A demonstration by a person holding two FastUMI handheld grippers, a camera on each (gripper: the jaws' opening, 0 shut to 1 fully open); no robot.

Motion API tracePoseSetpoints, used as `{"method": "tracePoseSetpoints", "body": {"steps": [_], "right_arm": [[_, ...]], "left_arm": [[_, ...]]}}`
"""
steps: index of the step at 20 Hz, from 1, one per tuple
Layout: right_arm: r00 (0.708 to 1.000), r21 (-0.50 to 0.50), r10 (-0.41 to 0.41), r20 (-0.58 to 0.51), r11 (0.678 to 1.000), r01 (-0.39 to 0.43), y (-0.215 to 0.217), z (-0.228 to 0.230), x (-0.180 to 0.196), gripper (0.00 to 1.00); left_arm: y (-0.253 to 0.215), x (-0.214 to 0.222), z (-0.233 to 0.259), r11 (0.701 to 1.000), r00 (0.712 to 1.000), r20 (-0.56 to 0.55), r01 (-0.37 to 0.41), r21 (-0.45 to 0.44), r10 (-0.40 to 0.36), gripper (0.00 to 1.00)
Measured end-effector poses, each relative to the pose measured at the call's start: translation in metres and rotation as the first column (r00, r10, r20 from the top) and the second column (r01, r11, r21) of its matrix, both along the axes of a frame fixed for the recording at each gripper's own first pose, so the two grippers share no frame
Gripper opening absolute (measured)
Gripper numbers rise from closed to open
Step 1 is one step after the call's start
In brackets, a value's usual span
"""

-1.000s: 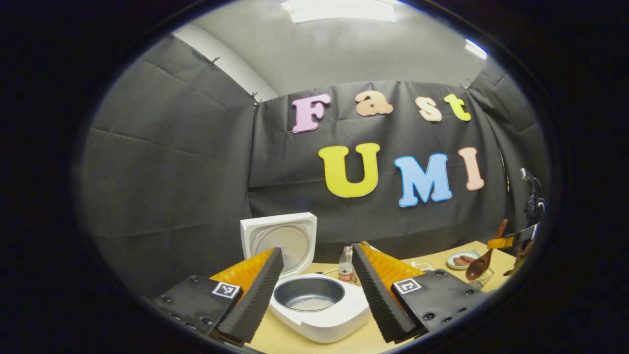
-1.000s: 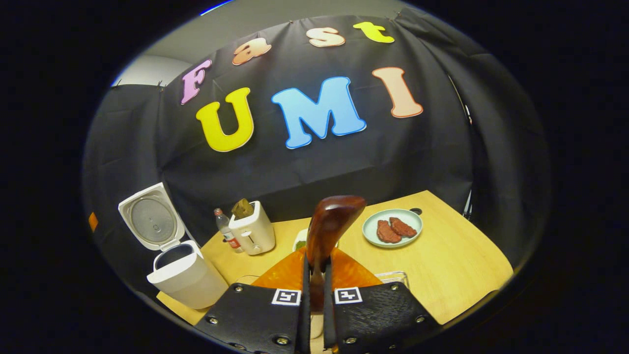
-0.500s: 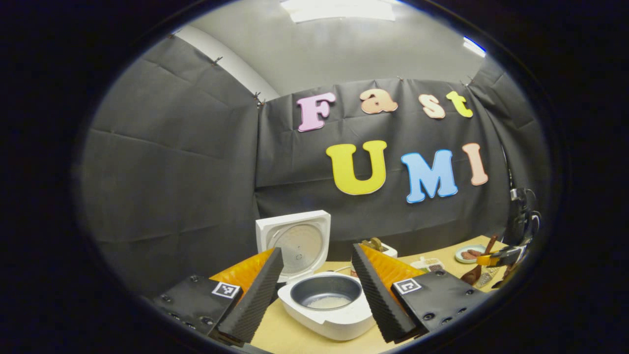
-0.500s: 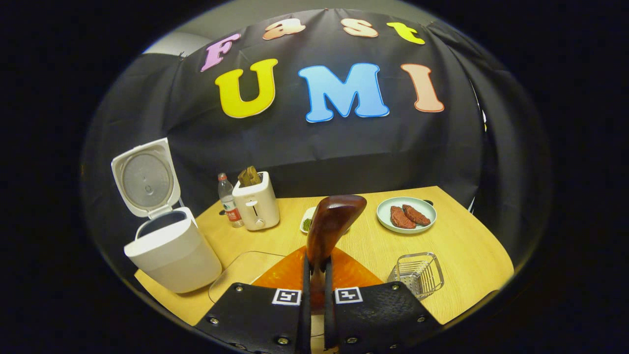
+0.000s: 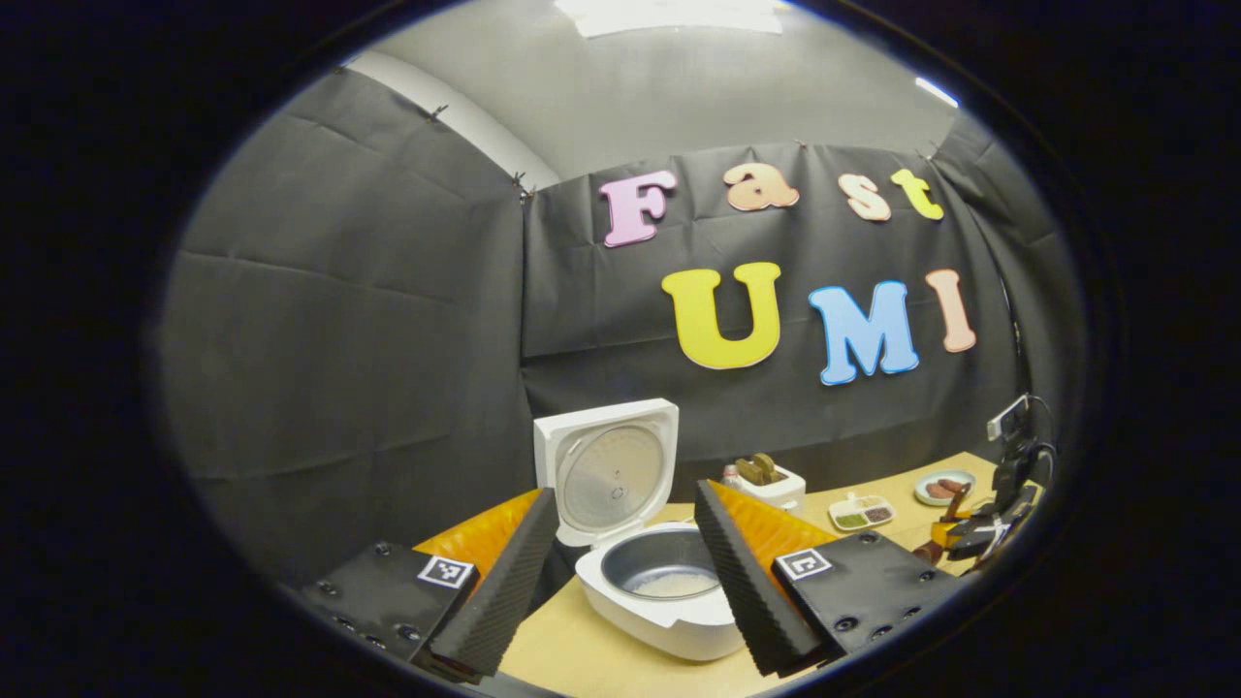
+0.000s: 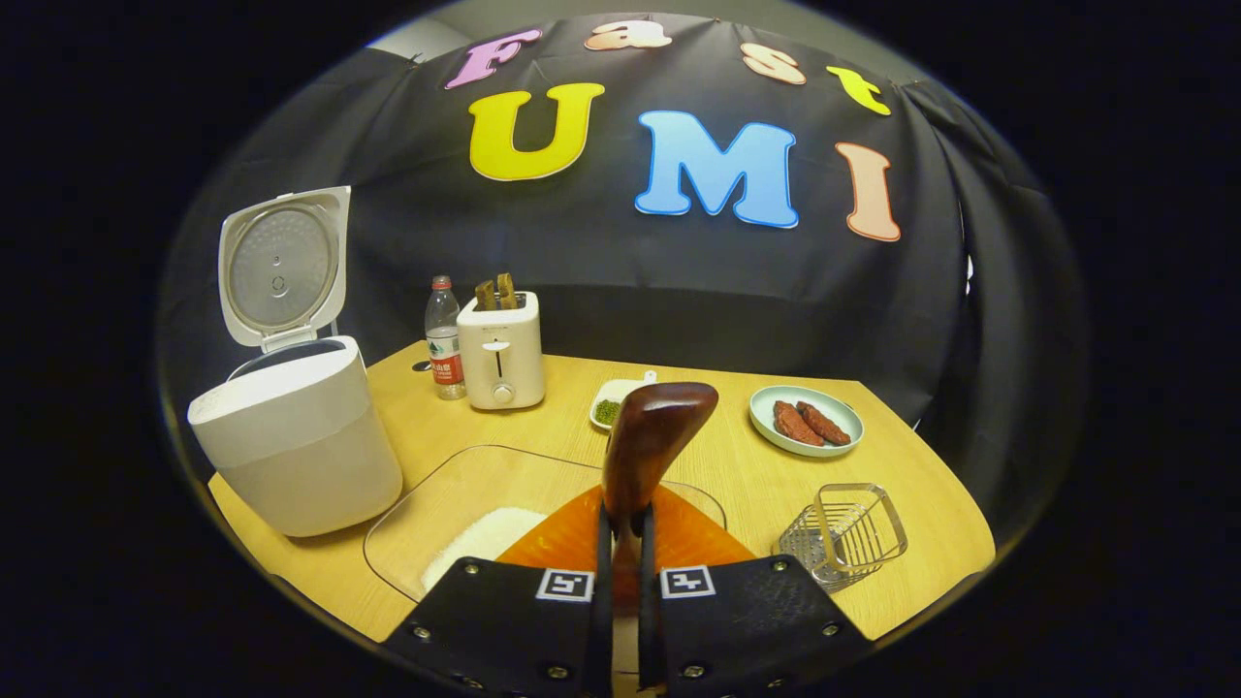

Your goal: Close the left gripper, press the button to open the rice cooker; take a wooden spoon from the chopstick holder with the right hand, scoop a spoonful of rice and pour it into the rice cooker, then put the wooden spoon back into the chopstick holder.

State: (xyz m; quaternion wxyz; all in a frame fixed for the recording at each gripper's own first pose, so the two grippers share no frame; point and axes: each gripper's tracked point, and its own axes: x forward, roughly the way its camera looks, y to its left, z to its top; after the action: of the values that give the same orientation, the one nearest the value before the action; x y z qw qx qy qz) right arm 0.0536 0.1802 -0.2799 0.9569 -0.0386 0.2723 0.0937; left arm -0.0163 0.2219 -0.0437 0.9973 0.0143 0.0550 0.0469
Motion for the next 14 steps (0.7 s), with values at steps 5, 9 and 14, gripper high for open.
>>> {"method": "tracePoseSetpoints", "body": {"steps": [5,9,14], "right_arm": [[0.998,0.107,0.044,-0.052,0.994,-0.038,0.037,-0.007,-0.012,0.11],[0.991,0.255,0.020,-0.131,0.967,0.015,0.046,-0.010,-0.016,0.11],[0.967,0.446,-0.036,-0.254,0.882,0.150,0.037,-0.013,-0.012,0.11]], "left_arm": [[-0.002,-0.002,-0.003,1.000,1.000,-0.001,0.007,0.000,-0.007,0.94],[0.000,-0.005,-0.005,1.000,1.000,0.000,0.000,-0.004,0.000,0.94],[0.009,-0.011,-0.004,1.000,1.000,0.003,-0.021,-0.010,0.021,0.95]]}}
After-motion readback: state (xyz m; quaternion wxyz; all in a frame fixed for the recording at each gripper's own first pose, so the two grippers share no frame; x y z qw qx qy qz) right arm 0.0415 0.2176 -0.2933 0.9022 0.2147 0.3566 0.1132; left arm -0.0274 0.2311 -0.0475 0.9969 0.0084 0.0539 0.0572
